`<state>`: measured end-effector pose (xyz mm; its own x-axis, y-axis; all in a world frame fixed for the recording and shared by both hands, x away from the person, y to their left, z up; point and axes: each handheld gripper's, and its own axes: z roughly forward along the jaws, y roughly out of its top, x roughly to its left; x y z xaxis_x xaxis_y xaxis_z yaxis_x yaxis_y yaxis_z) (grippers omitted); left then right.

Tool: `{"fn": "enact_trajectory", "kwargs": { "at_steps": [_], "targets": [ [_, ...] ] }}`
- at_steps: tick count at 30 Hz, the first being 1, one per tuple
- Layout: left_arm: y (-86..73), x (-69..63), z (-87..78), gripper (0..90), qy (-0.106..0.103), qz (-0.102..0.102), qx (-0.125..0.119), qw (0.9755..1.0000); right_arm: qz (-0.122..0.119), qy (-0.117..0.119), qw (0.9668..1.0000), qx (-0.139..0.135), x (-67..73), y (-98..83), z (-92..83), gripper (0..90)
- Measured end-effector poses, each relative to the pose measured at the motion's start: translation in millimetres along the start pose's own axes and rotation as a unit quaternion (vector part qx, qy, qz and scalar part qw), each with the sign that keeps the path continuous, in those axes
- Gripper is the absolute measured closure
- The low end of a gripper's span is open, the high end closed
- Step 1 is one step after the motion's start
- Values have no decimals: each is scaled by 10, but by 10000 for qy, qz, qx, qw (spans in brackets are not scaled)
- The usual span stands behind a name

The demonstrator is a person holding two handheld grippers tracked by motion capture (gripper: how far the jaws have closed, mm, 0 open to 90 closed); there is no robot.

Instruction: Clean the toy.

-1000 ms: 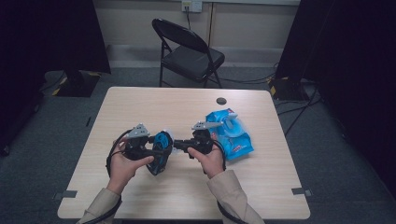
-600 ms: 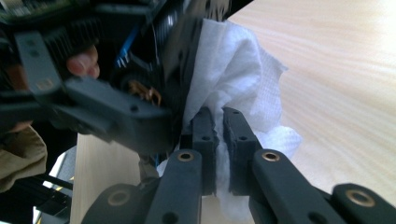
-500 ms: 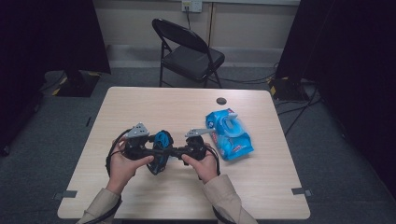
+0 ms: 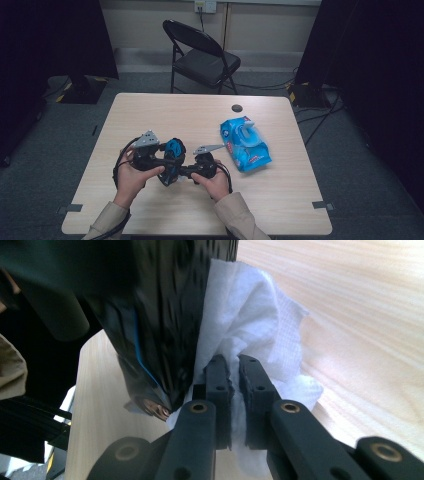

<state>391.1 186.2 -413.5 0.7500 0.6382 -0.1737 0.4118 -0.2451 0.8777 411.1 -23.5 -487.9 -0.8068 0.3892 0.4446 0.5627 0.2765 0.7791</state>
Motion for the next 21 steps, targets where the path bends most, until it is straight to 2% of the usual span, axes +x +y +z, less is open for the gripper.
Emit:
{"fn": "enact_trajectory", "kwargs": {
  "at_steps": [4, 7, 15, 21],
  "targets": [
    [-4, 14, -6, 245, -2, -20, 11, 10000, -30, -24, 9999, 104, 3, -33, 38, 854],
    [-13, 23, -4, 245, 3, -16, 21, 10000, -15, -95, 9999, 80, -29, -31, 8, 854],
    [-39, 41, 4, 245, 46, -47, 82, 9999, 13, -397, 9990, -201, -133, 84, -273, 854],
    [-65, 54, 21, 245, 52, -59, 139, 9999, 12, -514, 9978, -409, -176, 190, -470, 854]
  ]
}}
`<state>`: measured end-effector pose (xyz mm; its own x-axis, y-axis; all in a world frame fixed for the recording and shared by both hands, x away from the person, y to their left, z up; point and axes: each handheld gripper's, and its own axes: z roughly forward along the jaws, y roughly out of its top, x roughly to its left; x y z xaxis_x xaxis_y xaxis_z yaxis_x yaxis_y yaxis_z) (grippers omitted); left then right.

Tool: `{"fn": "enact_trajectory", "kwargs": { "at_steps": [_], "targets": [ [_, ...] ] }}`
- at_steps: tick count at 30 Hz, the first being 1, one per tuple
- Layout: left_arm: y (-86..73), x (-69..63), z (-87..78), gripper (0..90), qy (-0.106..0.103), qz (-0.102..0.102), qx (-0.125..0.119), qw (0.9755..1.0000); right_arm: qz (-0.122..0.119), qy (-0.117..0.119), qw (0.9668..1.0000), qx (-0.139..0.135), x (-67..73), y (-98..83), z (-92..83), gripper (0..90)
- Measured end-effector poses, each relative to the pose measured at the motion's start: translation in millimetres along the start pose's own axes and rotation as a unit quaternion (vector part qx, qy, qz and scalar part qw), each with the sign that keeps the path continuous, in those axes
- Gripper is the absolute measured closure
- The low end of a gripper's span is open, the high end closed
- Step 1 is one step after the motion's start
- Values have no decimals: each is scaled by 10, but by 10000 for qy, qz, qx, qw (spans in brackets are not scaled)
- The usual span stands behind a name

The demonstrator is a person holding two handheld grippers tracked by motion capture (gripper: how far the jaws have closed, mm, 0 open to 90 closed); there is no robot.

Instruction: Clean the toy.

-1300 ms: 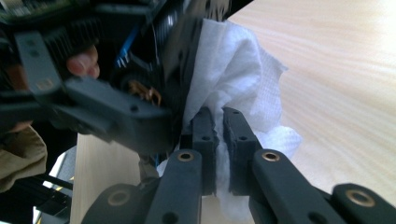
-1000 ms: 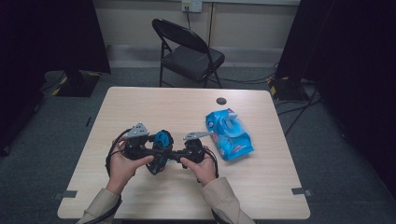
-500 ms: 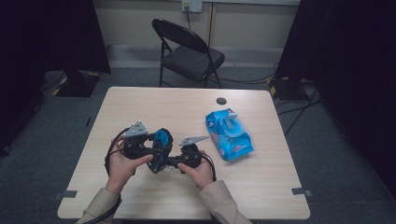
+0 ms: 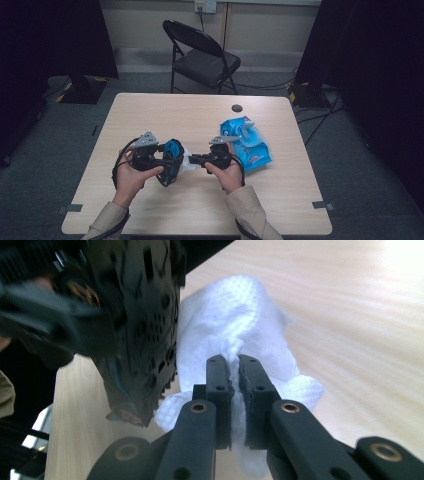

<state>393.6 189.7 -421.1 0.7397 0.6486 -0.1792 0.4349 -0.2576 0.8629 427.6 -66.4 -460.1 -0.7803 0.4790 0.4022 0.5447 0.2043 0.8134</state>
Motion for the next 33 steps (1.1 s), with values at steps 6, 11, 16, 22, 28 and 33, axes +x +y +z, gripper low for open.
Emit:
{"fn": "enact_trajectory", "kwargs": {
  "at_steps": [6, 11, 16, 22, 28, 33],
  "targets": [
    [-27, 7, 18, 245, -10, -12, 50, 10000, -16, -78, 9999, -129, -29, 87, -120, 854],
    [-40, 26, 15, 245, 8, -42, 60, 10000, -44, -108, 9997, -235, -36, 163, -195, 854],
    [-61, 32, 28, 245, 9, -72, 108, 9999, -65, -144, 9993, -335, -39, 239, -263, 855],
    [-95, 58, 46, 245, 27, -94, 180, 9998, -74, -157, 9986, -500, -39, 331, -346, 855],
    [-115, 71, 59, 245, 36, -118, 233, 9997, -51, -65, 9979, -635, -16, 386, -381, 855],
    [-104, 54, 77, 245, 1, -100, 207, 9997, -56, 109, 9978, -649, 44, 402, -324, 855]
  ]
}}
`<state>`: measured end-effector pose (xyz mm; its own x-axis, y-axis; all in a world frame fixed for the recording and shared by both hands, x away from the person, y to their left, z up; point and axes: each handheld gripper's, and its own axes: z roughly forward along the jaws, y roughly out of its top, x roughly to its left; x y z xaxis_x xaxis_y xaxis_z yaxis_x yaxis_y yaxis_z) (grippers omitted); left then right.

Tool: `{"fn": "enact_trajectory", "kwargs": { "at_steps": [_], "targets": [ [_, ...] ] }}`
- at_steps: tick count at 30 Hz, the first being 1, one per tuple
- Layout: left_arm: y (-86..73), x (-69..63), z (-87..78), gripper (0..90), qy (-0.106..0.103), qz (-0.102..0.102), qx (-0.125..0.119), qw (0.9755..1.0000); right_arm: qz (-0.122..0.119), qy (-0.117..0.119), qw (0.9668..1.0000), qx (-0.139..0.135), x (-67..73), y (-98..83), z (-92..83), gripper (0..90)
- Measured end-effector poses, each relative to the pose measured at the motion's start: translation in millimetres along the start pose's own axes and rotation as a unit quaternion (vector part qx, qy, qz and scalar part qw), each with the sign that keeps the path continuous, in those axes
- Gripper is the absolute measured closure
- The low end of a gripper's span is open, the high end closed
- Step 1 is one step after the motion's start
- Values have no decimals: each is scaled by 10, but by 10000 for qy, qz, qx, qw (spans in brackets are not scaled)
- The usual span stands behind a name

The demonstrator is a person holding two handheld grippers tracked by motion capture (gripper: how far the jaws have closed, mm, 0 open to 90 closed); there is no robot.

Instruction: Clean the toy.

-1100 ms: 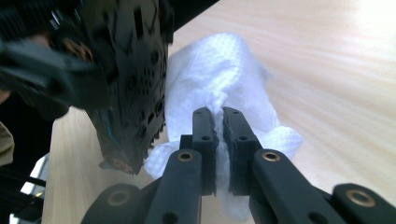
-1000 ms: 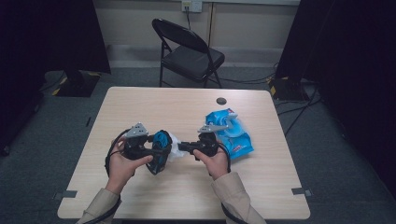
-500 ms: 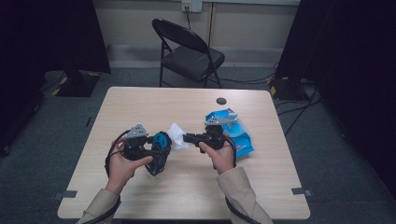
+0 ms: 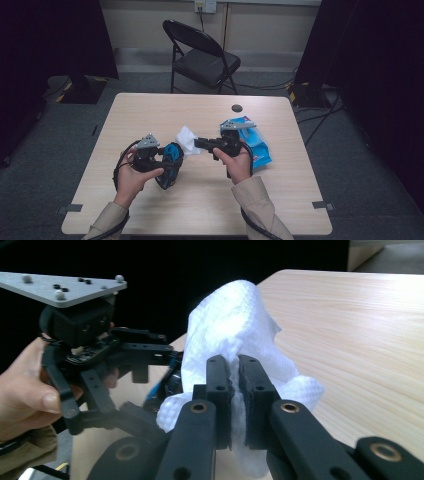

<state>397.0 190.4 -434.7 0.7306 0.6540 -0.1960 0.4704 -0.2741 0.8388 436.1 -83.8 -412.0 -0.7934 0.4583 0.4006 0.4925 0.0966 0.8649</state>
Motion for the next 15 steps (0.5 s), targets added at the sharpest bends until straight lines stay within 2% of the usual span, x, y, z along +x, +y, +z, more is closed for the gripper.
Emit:
{"fn": "enact_trajectory", "kwargs": {
  "at_steps": [8, 15],
  "targets": [
    [36, -42, -15, 245, -36, 64, -65, 10000, -4, 183, 9996, 193, 69, -83, 203, 855],
    [26, -24, -23, 245, -36, 25, 7, 10000, 15, 268, 9993, 262, 104, -138, 311, 855]
  ]
}}
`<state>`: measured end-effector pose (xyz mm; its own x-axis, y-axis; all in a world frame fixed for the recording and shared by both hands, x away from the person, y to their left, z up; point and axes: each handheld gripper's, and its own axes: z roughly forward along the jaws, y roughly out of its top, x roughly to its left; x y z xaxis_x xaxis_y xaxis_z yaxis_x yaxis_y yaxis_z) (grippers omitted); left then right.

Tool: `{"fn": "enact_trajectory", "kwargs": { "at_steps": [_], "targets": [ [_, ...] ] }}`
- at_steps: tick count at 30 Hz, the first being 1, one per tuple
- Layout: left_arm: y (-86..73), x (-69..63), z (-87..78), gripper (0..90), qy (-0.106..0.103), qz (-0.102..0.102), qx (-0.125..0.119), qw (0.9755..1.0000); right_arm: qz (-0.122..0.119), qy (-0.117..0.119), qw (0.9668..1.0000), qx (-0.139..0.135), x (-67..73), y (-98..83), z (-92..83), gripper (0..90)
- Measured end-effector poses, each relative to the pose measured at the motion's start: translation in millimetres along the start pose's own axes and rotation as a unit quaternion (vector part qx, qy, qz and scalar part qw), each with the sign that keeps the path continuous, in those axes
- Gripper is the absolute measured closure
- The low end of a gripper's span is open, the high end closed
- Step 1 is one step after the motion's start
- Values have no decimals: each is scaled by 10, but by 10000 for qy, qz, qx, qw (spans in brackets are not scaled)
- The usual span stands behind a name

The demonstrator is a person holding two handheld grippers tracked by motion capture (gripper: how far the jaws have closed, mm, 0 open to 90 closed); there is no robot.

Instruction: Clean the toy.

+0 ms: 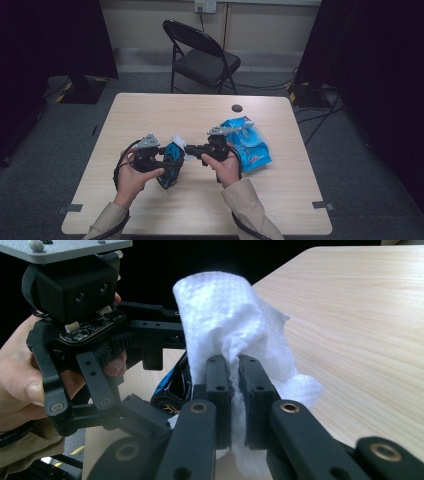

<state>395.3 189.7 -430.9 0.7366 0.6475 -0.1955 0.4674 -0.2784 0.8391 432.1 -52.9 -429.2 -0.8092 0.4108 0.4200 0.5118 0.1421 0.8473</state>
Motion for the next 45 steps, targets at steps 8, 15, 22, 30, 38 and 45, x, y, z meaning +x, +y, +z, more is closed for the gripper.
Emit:
{"fn": "enact_trajectory", "kwargs": {
  "at_steps": [8, 15, 22, 30, 38, 45],
  "targets": [
    [29, -9, -4, 245, -5, 15, -89, 10000, 18, 32, 9999, 109, -12, -62, 35, 855],
    [56, -12, -21, 245, 7, 34, -143, 9999, 83, 146, 9996, 244, -7, -226, 137, 855],
    [53, -19, -11, 245, 11, 29, -152, 9999, 135, 203, 9991, 349, -16, -371, 196, 855],
    [50, -13, -10, 245, 37, 9, -181, 9998, 142, 236, 9979, 580, -19, -512, 277, 855],
    [56, 0, -58, 245, 75, -41, -288, 9995, 7, 89, 9963, 852, -47, -592, 283, 855],
    [13, 39, -96, 245, 155, -72, -232, 9996, 47, -19, 9967, 813, -121, -584, 198, 854]
  ]
}}
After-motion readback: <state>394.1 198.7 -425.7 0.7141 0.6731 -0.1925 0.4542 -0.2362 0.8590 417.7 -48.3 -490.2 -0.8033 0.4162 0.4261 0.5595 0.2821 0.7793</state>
